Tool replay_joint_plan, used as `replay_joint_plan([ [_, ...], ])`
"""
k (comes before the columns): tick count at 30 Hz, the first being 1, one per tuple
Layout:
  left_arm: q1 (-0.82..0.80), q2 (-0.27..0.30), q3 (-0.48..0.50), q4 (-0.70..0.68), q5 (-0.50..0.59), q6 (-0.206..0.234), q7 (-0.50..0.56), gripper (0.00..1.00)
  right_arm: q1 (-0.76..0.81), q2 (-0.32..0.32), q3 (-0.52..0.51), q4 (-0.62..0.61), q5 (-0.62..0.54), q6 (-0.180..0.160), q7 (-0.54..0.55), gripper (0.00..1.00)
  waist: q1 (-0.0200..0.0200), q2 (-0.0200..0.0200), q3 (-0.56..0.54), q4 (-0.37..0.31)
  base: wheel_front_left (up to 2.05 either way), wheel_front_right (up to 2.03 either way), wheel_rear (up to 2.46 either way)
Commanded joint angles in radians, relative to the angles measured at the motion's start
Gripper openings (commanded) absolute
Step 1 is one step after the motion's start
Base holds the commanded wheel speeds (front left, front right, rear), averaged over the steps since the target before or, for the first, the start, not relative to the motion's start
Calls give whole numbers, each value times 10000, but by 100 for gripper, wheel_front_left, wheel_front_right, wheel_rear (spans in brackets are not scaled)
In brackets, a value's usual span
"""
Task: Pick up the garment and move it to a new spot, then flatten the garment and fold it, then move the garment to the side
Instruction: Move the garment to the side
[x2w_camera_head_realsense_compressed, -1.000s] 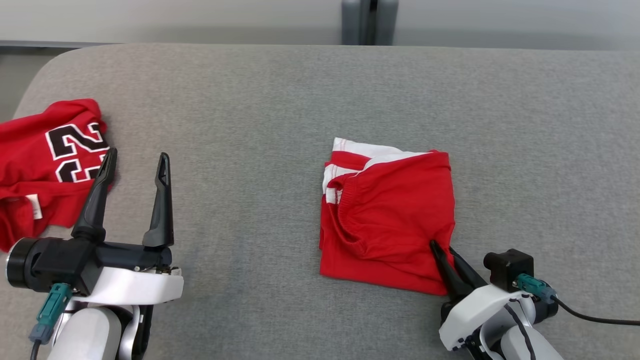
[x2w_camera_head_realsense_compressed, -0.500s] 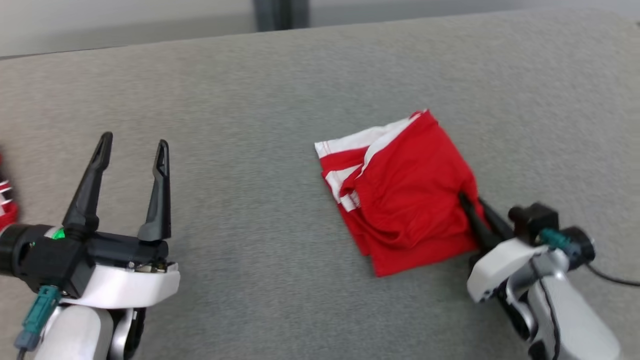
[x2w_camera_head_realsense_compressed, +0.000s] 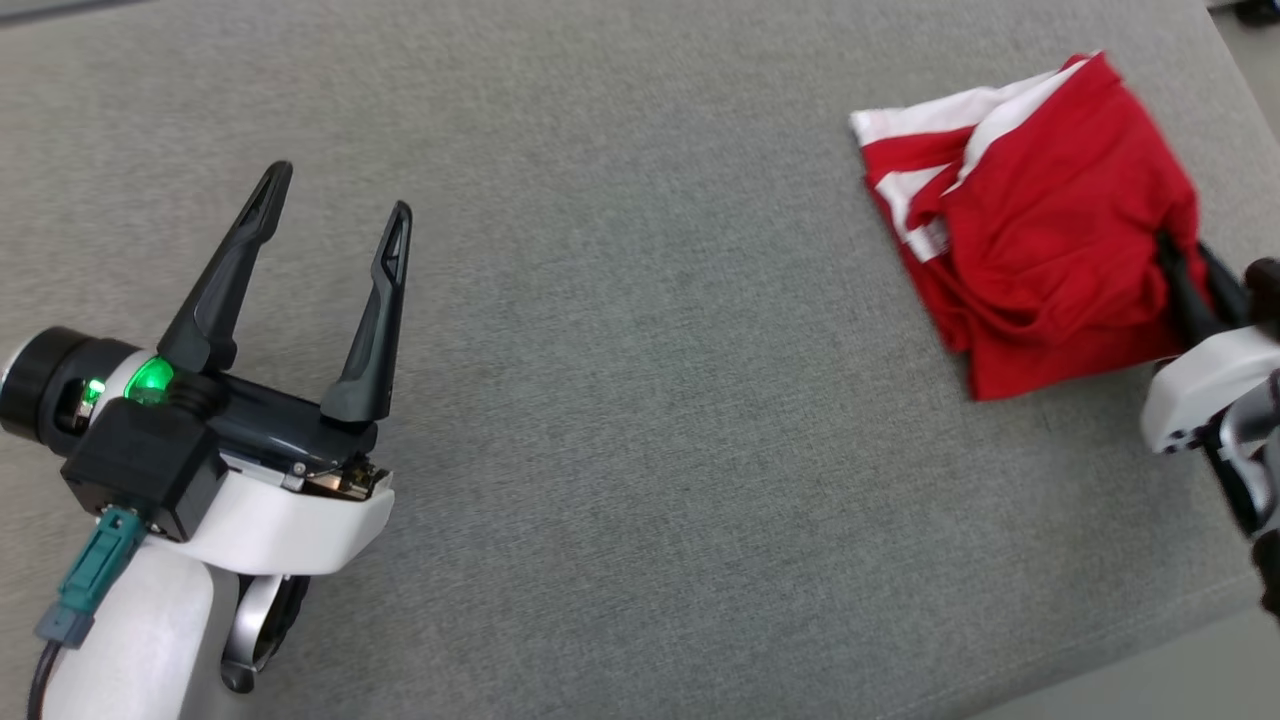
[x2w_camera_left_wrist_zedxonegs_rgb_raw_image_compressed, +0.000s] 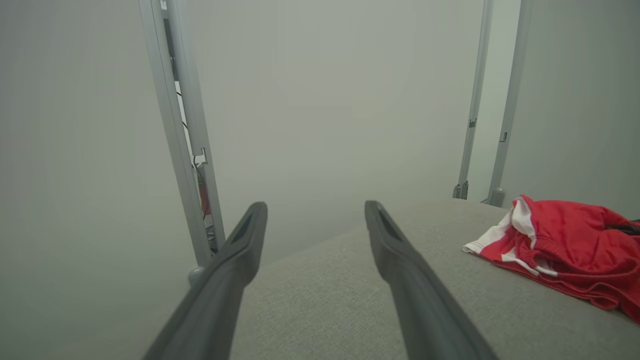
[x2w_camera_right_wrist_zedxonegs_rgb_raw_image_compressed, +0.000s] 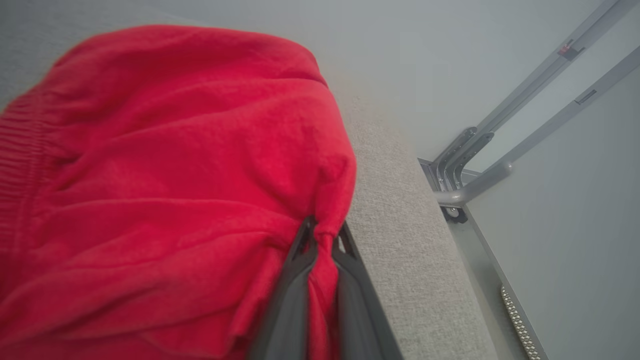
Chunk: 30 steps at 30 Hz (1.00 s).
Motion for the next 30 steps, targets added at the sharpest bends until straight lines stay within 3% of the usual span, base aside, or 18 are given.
replay_joint_plan([
  [1,-228,99,-3,-62,64,-90,48,100,-275,-165,-25,167,-75,0,-87,0,0,0,364,-334,0,0,0],
  [9,-708,368,-226,-371,239,-306,393,100,-1611,-568,-671,1307,-787,0,-146,0,0,0,958,-718,0,0,0],
  [10,-744,380,-246,-376,244,-313,418,100,-1755,-561,-780,1450,-928,0,-152,14,0,0,993,-736,0,0,0],
  [11,-775,390,-266,-385,261,-319,425,100,-1866,-593,-906,1556,-1116,0,-154,81,0,0,1031,-756,0,0,0],
  [12,-801,394,-278,-388,276,-319,442,100,-2015,-566,-988,1415,-1289,0,-160,100,0,0,1060,-775,0,0,0],
  [19,-808,359,-315,-239,173,-266,334,100,-1963,-104,-2323,744,-2060,0,-145,100,0,0,954,-836,0,0,0],
  [23,-514,327,-134,-22,65,-57,163,100,-1490,604,-3448,-874,-1456,0,-146,100,0,0,595,-815,0,0,0],
  [30,-192,170,202,251,-204,293,-64,100,-341,1732,-3520,-3527,-1065,0,-146,100,0,0,-96,-422,0,0,0],
])
